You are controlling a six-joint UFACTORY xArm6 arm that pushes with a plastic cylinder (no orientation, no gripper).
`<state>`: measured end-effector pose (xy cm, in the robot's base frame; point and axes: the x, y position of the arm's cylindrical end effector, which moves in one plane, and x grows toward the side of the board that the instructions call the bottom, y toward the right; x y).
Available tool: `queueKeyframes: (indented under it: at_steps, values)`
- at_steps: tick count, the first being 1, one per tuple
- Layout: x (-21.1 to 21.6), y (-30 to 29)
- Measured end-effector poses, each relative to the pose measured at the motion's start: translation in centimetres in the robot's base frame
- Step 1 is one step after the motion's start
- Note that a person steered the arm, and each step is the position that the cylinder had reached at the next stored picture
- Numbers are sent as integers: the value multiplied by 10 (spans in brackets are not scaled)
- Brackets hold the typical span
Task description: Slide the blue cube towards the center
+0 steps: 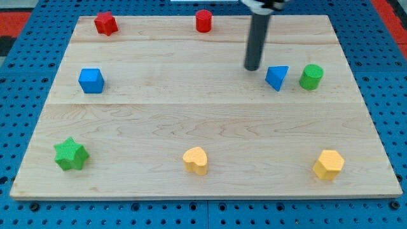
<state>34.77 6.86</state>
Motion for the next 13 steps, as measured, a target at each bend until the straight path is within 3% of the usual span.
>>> queueKeyframes:
  at_steps: [3,7,8,10,11,12,13]
  values:
    - [2,-115]
    - [80,-202]
    - [117,-206]
    - [142,-309]
    - [110,-351]
    - [71,-349]
    - [66,-301]
